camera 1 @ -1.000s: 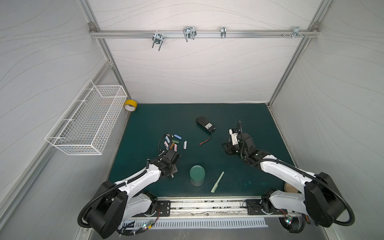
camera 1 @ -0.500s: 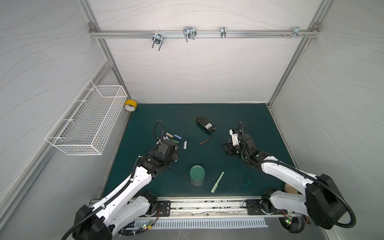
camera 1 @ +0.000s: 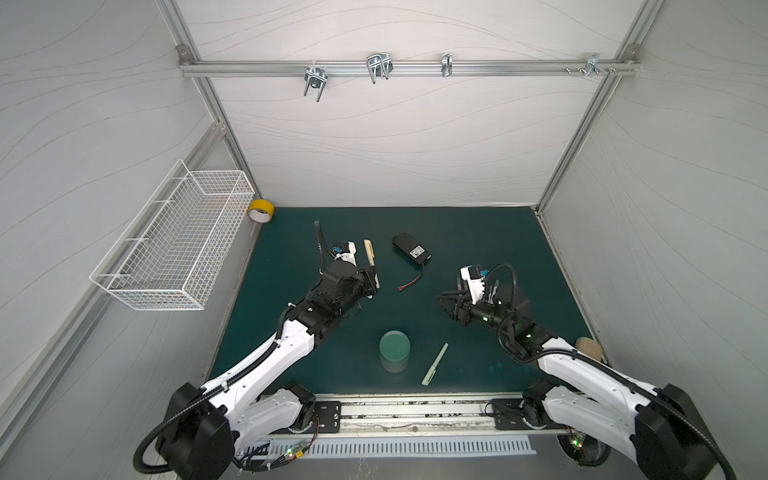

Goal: Open the pen caps
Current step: 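Raise the cream pen upright toward the center while the right gripper approaches, then close the right gripper on the cream pen body below the left gripper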

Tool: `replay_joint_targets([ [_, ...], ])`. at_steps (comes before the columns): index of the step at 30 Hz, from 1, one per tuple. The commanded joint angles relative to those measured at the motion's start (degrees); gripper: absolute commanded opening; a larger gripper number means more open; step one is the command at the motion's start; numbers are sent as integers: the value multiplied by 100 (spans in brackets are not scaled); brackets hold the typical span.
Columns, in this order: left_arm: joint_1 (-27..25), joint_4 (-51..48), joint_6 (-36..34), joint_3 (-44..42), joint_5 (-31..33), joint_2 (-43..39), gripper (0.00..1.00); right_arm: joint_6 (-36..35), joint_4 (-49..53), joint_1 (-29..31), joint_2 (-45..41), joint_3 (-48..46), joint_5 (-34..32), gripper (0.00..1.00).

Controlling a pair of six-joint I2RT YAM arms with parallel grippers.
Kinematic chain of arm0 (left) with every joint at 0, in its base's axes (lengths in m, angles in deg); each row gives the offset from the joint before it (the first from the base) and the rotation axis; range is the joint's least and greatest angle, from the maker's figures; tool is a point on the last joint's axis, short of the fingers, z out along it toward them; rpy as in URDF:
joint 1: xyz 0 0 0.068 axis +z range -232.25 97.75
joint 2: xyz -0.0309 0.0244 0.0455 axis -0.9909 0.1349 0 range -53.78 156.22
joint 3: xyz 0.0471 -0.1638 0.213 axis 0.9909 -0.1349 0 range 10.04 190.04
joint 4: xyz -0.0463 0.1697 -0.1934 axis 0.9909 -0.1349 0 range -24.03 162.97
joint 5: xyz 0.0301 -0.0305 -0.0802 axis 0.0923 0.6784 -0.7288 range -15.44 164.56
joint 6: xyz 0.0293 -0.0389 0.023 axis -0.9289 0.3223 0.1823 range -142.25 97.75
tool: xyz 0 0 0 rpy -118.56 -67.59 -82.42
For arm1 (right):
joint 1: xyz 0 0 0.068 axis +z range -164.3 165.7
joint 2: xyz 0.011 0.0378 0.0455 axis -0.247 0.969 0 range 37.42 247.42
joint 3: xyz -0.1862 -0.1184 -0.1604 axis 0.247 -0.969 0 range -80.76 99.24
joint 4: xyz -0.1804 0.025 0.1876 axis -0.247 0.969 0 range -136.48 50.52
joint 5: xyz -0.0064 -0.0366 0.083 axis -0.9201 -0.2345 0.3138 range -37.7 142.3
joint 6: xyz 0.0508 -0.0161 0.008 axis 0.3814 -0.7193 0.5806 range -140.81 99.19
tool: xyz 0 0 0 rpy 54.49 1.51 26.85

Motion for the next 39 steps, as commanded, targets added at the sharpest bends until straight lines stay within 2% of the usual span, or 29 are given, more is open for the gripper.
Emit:
replay_joint_targets([
  [1,-93,1615,-165,-128,-600,290,0,114,-610,36,-18,-44,361,46],
  [8,-365,1896,-516,-285,-906,433,0,313,-649,219,339,318,909,46],
  [16,-476,2629,-545,-666,-1214,376,0,316,66,459,410,893,567,46],
  [23,-599,2685,-556,-736,-1401,307,0,204,334,518,616,1324,485,45],
  [39,-760,3090,-519,-914,-1711,123,0,-72,-82,772,1003,1338,557,41],
])
